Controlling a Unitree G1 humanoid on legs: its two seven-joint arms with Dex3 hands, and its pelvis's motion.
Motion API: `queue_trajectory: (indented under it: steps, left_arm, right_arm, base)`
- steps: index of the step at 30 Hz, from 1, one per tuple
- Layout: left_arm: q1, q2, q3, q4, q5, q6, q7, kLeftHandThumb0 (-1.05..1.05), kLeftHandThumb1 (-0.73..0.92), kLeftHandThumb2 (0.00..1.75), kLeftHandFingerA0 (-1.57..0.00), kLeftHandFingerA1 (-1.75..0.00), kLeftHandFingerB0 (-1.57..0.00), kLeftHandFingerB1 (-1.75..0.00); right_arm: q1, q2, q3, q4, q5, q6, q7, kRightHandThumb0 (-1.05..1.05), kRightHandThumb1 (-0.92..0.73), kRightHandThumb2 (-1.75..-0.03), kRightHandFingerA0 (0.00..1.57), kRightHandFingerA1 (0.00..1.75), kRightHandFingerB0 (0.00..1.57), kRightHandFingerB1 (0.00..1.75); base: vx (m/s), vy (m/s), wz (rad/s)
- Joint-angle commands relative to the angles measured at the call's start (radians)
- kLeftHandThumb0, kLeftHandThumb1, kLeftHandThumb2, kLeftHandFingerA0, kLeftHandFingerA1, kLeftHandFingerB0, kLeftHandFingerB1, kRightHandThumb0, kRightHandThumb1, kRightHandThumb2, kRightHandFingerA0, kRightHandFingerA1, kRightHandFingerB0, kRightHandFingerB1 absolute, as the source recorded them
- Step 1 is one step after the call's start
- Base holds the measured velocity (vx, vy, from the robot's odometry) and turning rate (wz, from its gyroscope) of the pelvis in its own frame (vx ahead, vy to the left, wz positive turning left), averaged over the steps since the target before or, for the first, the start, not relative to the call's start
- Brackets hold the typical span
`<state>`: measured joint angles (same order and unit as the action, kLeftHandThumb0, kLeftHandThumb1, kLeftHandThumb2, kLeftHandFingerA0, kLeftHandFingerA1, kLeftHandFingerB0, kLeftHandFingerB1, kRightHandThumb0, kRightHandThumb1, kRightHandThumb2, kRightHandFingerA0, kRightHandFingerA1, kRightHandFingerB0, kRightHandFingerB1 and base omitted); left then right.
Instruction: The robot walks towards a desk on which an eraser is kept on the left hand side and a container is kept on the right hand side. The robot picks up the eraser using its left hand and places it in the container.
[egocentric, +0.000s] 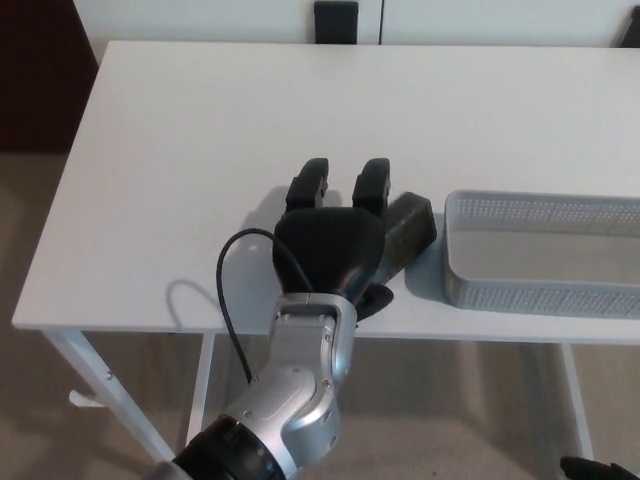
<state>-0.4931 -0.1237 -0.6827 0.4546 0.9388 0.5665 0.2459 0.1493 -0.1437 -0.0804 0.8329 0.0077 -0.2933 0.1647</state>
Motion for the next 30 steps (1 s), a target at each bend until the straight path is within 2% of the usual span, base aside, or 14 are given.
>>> queue_trajectory:
  steps: [1,8,13,14,15,16,17,18,19,22,24,25,26,30]
  left_arm:
    - [0.028,0.009,0.011,-0.005,-0.007,0.015,-0.002,-0.56,0.37,0.75,0.0,-0.19,0.0,-0.18]
    - [0.017,0.016,0.019,0.025,-0.005,0.039,-0.034,-0.64,0.41,0.76,0.0,-0.1,0.0,-0.11]
    - [0.033,0.041,0.035,0.04,-0.025,0.019,-0.042,-0.63,0.4,0.79,-0.01,-0.24,0.0,-0.17]
    - [0.029,0.043,0.031,0.059,-0.021,0.022,-0.054,-0.69,0.43,0.78,-0.07,-0.26,-0.07,-0.13]
    - [0.021,0.048,0.027,0.076,-0.019,0.023,-0.072,-0.65,0.42,0.79,-0.04,-0.4,-0.02,-0.18]
    - [0.021,0.048,0.037,0.078,-0.036,0.016,-0.091,-0.58,0.54,0.56,-0.22,-0.33,-0.01,-0.18]
    - [0.02,0.045,0.065,0.084,-0.079,-0.001,-0.124,-0.54,0.53,0.57,-0.37,-0.38,-0.03,-0.18]
    - [0.019,0.043,0.075,0.086,-0.094,-0.007,-0.135,-0.54,0.53,0.57,-0.37,-0.38,-0.03,-0.18]
    - [0.017,0.042,0.093,0.087,-0.119,-0.008,-0.168,-0.57,0.44,0.78,-0.34,-0.51,-0.02,-0.22]
    - [0.0,0.045,0.105,0.142,-0.124,-0.006,-0.176,-0.63,0.45,0.75,-0.27,-0.45,-0.08,-0.32]
    - [-0.019,0.047,0.11,0.179,-0.127,-0.011,-0.175,-0.64,0.45,0.75,-0.2,-0.45,-0.07,-0.27]
    - [-0.025,0.046,0.113,0.189,-0.128,-0.015,-0.167,-0.33,0.34,0.91,-0.02,-0.48,0.0,-0.48]
    - [-0.027,0.051,0.108,0.197,-0.12,-0.022,-0.149,-0.65,0.45,0.77,-0.18,-0.45,-0.06,-0.29]
    - [-0.052,0.062,0.094,0.236,-0.107,-0.032,-0.14,-0.69,0.47,0.83,-0.26,-0.5,-0.04,-0.24]
  right_arm:
    - [0.007,-0.022,0.009,-0.002,-0.004,0.017,0.027,-0.35,-0.48,-0.55,0.64,0.55,0.32,0.4]
    - [-0.006,-0.035,0.03,-0.018,-0.017,0.044,0.025,-0.36,-0.48,-0.54,0.66,0.54,0.33,0.39]
    - [-0.014,-0.044,0.038,-0.011,-0.019,0.023,0.034,-0.37,-0.48,-0.54,0.66,0.54,0.32,0.39]
    - [-0.016,-0.044,0.039,-0.01,-0.021,0.028,0.029,-0.37,-0.47,-0.54,0.66,0.53,0.33,0.39]
    - [-0.02,-0.044,0.04,-0.005,-0.023,0.025,0.028,-0.37,-0.47,-0.54,0.67,0.53,0.34,0.39]
    - [-0.022,-0.043,0.038,-0.003,-0.02,0.026,0.031,-0.36,-0.47,-0.54,0.66,0.53,0.34,0.39]
    - [-0.021,-0.043,0.038,-0.007,-0.018,0.032,0.033,-0.35,-0.48,-0.55,0.67,0.54,0.34,0.39]
    - [-0.02,-0.043,0.038,-0.009,-0.018,0.034,0.034,-0.35,-0.48,-0.55,0.67,0.54,0.34,0.39]
    - [-0.019,-0.042,0.038,-0.016,-0.017,0.038,0.035,-0.35,-0.49,-0.55,0.68,0.54,0.34,0.4]
    - [-0.027,-0.044,0.044,-0.015,-0.022,0.04,0.04,-0.35,-0.49,-0.55,0.68,0.54,0.34,0.4]
    - [-0.03,-0.045,0.045,-0.021,-0.02,0.044,0.044,-0.35,-0.48,-0.54,0.68,0.54,0.35,0.4]
    - [-0.031,-0.046,0.045,-0.024,-0.019,0.049,0.044,-0.36,-0.48,-0.54,0.69,0.54,0.35,0.4]
    - [-0.03,-0.049,0.049,-0.027,-0.024,0.048,0.046,-0.36,-0.48,-0.54,0.68,0.54,0.34,0.4]
    - [-0.024,-0.051,0.06,-0.038,-0.027,0.055,0.054,-0.37,-0.5,-0.55,0.68,0.53,0.33,0.39]
  base:
    - [0.0,0.0,0.0]
    - [0.0,0.0,0.0]
    - [0.0,0.0,0.0]
    - [0.0,0.0,0.0]
    - [0.0,0.0,0.0]
    - [0.0,0.0,0.0]
    - [0.0,0.0,0.0]
    - [0.0,0.0,0.0]
    - [0.0,0.0,0.0]
    - [0.0,0.0,0.0]
    - [0.0,0.0,0.0]
    - [0.0,0.0,0.0]
    - [0.0,0.0,0.0]
    - [0.0,0.0,0.0]
